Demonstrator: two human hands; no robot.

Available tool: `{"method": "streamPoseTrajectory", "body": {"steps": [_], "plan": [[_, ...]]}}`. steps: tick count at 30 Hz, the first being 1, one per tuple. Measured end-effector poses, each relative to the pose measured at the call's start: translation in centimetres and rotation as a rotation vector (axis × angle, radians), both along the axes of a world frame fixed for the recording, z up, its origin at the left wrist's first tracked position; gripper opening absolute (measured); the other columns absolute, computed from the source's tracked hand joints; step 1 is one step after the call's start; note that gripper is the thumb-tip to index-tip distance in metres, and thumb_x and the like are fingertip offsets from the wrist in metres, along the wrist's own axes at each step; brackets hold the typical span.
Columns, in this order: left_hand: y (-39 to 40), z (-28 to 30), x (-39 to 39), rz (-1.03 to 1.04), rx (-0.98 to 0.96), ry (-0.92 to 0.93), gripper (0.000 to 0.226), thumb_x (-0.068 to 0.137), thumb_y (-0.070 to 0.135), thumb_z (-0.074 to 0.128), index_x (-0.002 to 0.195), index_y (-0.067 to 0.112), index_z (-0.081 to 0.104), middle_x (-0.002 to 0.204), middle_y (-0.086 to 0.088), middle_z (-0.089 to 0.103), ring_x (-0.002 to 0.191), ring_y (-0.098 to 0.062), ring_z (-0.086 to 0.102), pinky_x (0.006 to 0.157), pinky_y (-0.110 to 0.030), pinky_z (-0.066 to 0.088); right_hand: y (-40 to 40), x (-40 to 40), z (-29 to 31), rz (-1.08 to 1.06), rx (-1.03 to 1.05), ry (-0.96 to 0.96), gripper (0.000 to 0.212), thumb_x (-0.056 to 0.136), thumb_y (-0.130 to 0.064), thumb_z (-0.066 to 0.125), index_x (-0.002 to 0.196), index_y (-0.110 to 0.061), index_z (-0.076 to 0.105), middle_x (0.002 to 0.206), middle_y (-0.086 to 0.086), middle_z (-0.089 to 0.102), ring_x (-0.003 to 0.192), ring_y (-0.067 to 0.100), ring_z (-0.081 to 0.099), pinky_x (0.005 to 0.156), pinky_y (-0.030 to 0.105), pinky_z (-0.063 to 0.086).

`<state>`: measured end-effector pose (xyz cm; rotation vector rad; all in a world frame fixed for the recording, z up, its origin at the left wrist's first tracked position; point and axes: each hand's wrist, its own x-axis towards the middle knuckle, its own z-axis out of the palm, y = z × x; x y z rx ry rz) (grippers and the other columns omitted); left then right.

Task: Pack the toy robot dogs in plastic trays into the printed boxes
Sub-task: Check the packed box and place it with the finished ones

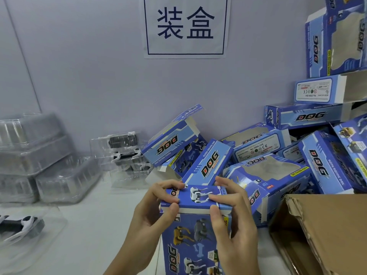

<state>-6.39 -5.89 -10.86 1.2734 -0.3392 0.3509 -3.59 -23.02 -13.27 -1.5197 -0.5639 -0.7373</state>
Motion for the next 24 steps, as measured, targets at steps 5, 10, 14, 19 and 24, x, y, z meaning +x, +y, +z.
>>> {"method": "streamPoseTrajectory", "body": {"steps": [5,10,14,19,24], "plan": [[-0.4,-0.3,0.3,-0.003,-0.054,0.024,0.045,0.077,0.049,0.090,0.086,0.014,0.063,0.133,-0.009,0.065,0.130,-0.035,0.062,0.073,-0.043,0.064,-0.6,0.2,0.2,-0.160,-0.177,-0.233,0.018,0.100,-0.029,0.060,0.111,-0.024,0.073,0.148,-0.003,0.059,0.138,0.026,0.055,0.097,0.020,0.053],[-0.7,-1.1,0.4,0.082,0.046,-0.044,0.037,0.089,0.050,0.078,0.092,0.017,0.062,0.135,-0.009,0.062,0.137,-0.037,0.055,0.084,-0.061,0.059,-1.0,0.4,0.3,-0.223,-0.257,-0.337,0.021,0.094,-0.026,0.071,0.108,-0.012,0.078,0.132,-0.001,0.070,0.125,0.019,0.064,0.099,0.048,0.055],[-1.1,-1.1,0.3,0.051,-0.079,-0.042,0.036,0.092,0.048,0.076,0.105,0.023,0.053,0.148,-0.010,0.057,0.137,-0.041,0.056,0.088,-0.060,0.060,-1.2,0.7,0.6,-0.213,-0.269,-0.345,0.028,0.088,-0.034,0.077,0.106,-0.012,0.078,0.123,-0.002,0.073,0.121,0.015,0.066,0.099,0.047,0.055],[-1.2,-0.5,-0.1,0.095,-0.227,-0.057,0.036,0.088,0.042,0.078,0.087,0.013,0.057,0.151,-0.007,0.058,0.138,-0.029,0.058,0.078,-0.041,0.064,-0.8,0.7,0.2,-0.190,-0.237,-0.261,0.030,0.090,-0.035,0.075,0.112,-0.015,0.075,0.124,-0.004,0.071,0.122,0.023,0.065,0.102,0.044,0.053],[-1.0,-0.7,0.1,0.210,-0.192,-0.073,0.046,0.080,0.043,0.084,0.072,0.008,0.056,0.145,-0.008,0.064,0.138,-0.027,0.058,0.079,-0.039,0.063,-0.9,0.8,0.0,-0.171,-0.231,-0.250,0.027,0.094,-0.032,0.071,0.114,-0.014,0.075,0.127,-0.003,0.070,0.124,0.023,0.064,0.104,0.037,0.051]]}}
